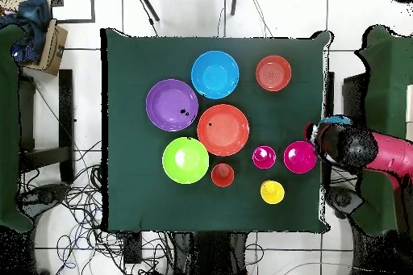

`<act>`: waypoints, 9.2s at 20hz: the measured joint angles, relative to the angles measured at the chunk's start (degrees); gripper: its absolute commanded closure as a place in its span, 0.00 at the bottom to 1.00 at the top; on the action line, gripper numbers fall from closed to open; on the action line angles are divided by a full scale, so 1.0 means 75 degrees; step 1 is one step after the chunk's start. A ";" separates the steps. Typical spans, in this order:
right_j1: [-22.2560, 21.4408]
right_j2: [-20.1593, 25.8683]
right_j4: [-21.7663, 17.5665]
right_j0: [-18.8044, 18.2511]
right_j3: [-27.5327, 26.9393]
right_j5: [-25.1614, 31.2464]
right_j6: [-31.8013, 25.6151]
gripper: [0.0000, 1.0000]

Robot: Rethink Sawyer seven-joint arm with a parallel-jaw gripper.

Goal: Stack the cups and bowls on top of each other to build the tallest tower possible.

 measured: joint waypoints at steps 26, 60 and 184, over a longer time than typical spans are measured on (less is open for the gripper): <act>-0.0516 0.0308 0.0219 0.0095 0.0860 0.0347 -0.0002 1.00; -0.0861 0.0308 0.0195 0.0655 0.1437 0.0347 -0.0002 1.00; -0.1228 0.1016 -0.0289 -0.0345 0.2689 -0.0060 -0.0002 1.00</act>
